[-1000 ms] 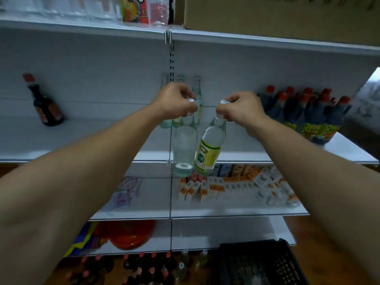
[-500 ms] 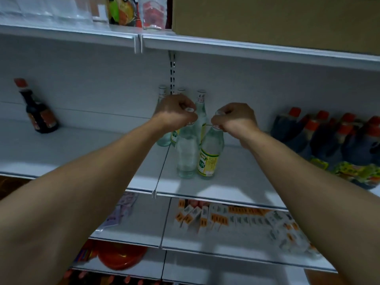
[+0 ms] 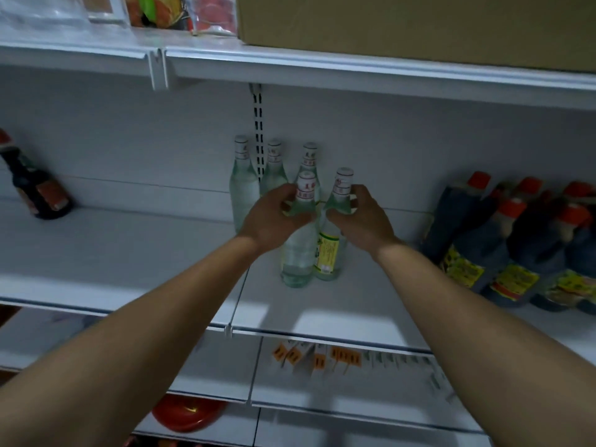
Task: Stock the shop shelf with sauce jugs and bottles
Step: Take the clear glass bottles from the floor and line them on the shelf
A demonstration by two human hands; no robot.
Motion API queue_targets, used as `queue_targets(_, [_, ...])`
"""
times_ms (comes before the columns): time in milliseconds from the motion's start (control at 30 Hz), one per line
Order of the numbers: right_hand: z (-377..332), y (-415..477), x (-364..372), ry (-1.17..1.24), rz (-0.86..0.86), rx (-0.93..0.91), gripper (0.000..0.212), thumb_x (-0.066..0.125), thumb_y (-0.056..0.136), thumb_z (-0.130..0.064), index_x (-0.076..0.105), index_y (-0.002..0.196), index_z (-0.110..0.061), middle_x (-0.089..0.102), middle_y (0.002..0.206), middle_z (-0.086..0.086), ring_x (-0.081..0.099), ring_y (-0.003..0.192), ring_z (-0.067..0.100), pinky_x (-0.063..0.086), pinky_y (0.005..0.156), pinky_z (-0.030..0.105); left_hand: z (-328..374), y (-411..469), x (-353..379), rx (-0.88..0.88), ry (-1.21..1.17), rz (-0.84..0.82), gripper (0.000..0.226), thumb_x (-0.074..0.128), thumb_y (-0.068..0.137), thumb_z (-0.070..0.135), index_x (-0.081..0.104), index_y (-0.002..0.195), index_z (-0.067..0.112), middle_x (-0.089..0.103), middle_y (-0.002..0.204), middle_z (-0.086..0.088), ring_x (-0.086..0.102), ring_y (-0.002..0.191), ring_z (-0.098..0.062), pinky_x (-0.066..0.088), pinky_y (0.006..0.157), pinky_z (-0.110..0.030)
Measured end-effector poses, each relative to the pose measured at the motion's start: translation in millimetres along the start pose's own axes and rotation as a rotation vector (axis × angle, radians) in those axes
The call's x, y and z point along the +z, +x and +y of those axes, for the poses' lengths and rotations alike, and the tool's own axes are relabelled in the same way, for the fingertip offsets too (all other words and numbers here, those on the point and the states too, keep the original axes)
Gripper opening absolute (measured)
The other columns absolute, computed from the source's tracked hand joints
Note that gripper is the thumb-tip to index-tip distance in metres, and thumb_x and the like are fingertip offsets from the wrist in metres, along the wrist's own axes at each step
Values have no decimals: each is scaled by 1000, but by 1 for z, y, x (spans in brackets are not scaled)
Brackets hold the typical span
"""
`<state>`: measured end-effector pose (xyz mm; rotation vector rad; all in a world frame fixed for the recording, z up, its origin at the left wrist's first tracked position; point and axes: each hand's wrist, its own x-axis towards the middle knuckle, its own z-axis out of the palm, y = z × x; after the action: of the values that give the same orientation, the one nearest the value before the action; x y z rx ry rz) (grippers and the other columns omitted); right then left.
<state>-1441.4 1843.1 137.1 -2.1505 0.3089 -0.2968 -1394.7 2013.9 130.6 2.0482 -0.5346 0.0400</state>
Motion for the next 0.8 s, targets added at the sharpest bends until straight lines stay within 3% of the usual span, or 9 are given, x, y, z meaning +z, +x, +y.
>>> queue_targets(133, [4, 3, 0, -14, -2, 9, 46, 67, 75, -48, 47, 114, -34, 66, 109, 0, 67, 92, 28, 54, 84, 49, -10, 2, 5, -34, -26, -78, 46, 75, 80, 36, 60, 121, 21, 65, 113, 5, 60, 101, -13, 45, 83, -23])
queue_targets(300, [19, 9, -9, -79, 31, 30, 47, 59, 72, -56, 42, 114, -41, 68, 109, 2, 68, 92, 29, 54, 85, 47, -11, 10, 13, -43, -42, -88, 49, 79, 74, 40, 63, 115, 18, 68, 110, 3, 64, 99, -15, 52, 90, -33])
queue_targets(500, [38, 18, -31, -75, 65, 65, 52, 58, 73, -60, 41, 119, -42, 68, 113, 1, 68, 91, 29, 55, 83, 47, 0, 23, 43, -60, -107, -35, 36, 80, 76, 28, 58, 104, 19, 65, 101, 6, 62, 96, -13, 50, 85, -25])
queue_targets(667, [54, 30, -41, -67, 108, 73, 51, 61, 86, -47, 44, 131, -29, 60, 129, 1, 60, 113, 26, 49, 95, 45, -10, 58, 69, -13, 113, -10, 77, 60, 58, 84, 68, 108, 26, 67, 101, -3, 66, 91, -18, 56, 81, -40])
queue_targets(800, [61, 39, -43, -54, 112, 60, 50, 61, 88, -44, 45, 132, -28, 59, 131, 0, 57, 117, 25, 48, 97, 43, 12, 61, 67, -12, 238, -17, 65, 65, 70, 67, 61, 121, 27, 64, 111, 1, 63, 95, -16, 53, 85, -34])
